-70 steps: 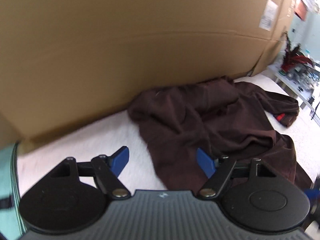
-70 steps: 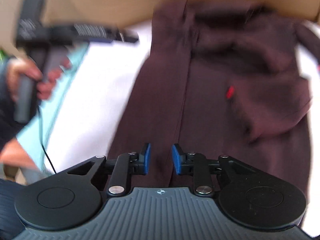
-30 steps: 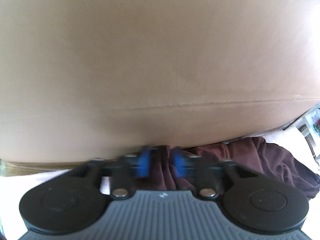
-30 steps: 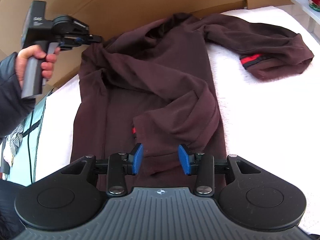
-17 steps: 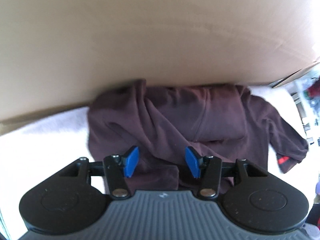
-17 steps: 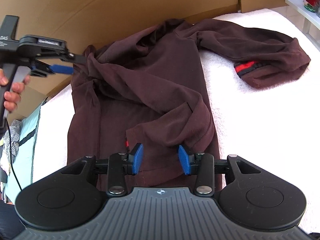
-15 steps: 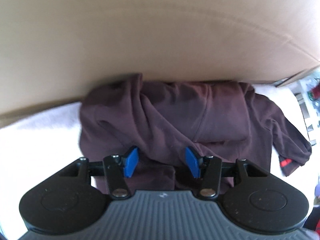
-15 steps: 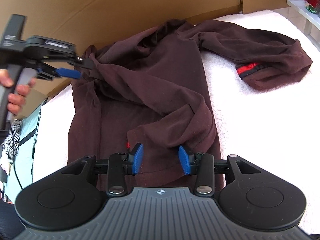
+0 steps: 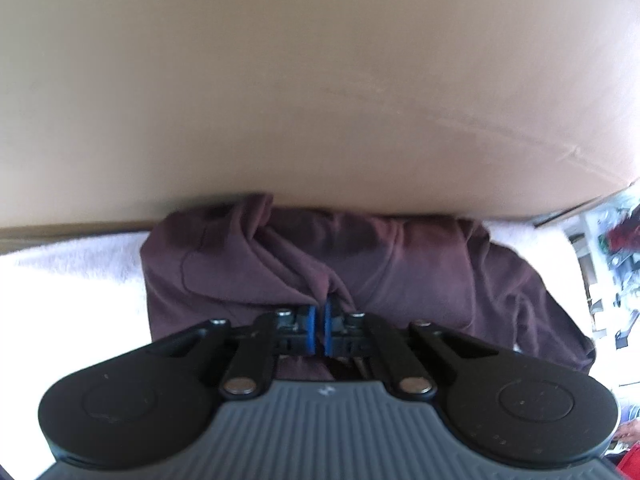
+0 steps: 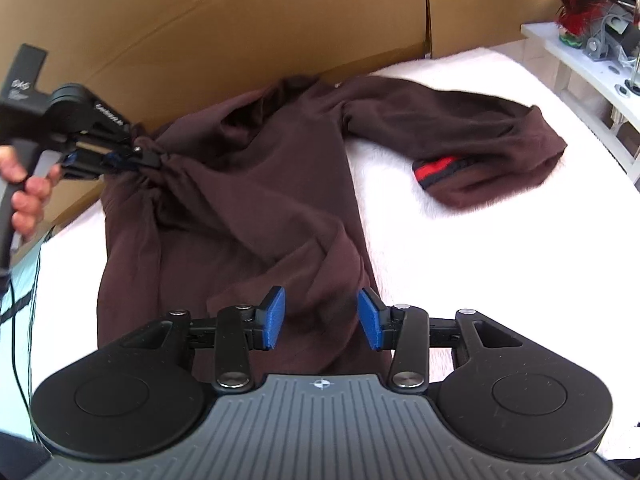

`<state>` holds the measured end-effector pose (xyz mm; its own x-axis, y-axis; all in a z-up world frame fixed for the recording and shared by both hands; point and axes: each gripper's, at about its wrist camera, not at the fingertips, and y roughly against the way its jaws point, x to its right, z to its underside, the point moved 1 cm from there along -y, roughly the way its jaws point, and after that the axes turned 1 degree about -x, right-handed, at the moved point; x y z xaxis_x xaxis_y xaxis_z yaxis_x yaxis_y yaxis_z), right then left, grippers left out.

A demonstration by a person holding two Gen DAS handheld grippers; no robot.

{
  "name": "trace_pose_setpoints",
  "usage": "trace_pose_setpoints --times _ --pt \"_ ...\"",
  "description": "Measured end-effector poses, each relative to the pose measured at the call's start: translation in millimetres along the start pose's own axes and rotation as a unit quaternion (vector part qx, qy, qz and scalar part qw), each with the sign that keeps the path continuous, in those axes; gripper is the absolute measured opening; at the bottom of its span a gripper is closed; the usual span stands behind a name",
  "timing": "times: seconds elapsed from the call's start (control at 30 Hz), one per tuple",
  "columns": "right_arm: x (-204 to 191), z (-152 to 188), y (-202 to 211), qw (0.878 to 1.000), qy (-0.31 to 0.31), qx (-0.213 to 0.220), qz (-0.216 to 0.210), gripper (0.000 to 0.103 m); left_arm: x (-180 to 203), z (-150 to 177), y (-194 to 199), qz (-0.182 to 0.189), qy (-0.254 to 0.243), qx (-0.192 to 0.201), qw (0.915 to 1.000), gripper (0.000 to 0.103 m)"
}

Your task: Fold clothes

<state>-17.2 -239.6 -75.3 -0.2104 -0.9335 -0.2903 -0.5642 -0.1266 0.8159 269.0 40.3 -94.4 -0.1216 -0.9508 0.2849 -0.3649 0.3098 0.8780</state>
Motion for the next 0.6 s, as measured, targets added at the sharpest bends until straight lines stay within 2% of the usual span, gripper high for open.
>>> trace_pose_setpoints --times 0.03,0.07,0.1,0.13,0.2,0.3,0.43,0.5,0.6 --pt "-1.4 -1.7 -4.0 1.000 0.000 0.001 -0.002 0.064 -0.6 -3.2 2.1 0.002 0.003 0.004 1.0000 0.000" --pt "-2.3 -2.3 -9.7 1.000 0.003 0.000 0.000 0.059 -1.1 -6.3 4.0 0.003 0.007 0.009 0.9999 0.000" --pt "-3.1 -2.6 -16.3 1.000 0.012 -0.012 0.001 0.024 -0.7 -7.4 3.6 0.002 0.007 0.011 0.9999 0.000" --pt "-2.1 -3.3 -21.0 0.999 0.018 -0.029 -0.004 0.008 -0.3 -8.3 3.0 0.000 0.006 0.013 0.9999 0.000" --pt "5.9 -8.2 -10.5 0.999 0.004 -0.026 -0.034 0.007 -0.9 -9.3 3.6 -0.004 -0.001 0.019 0.9998 0.000" --pt "25.5 -21.6 25.5 0.994 -0.040 0.010 -0.100 0.007 -3.4 -9.0 -3.0 0.000 0.010 0.021 0.9997 0.000" --pt "59.0 -36.5 63.0 0.985 -0.092 0.049 -0.134 0.006 -13.5 -11.5 0.5 0.017 0.028 0.018 0.9993 0.000" --pt "67.7 -39.1 70.5 0.976 -0.113 0.038 -0.183 0.006 -14.8 -13.1 -1.8 0.017 0.028 0.019 0.9993 0.000" --pt "58.1 -34.9 76.4 0.960 -0.096 0.000 -0.262 0.004 -20.2 -14.7 -1.7 0.025 0.027 0.020 0.9991 0.000"
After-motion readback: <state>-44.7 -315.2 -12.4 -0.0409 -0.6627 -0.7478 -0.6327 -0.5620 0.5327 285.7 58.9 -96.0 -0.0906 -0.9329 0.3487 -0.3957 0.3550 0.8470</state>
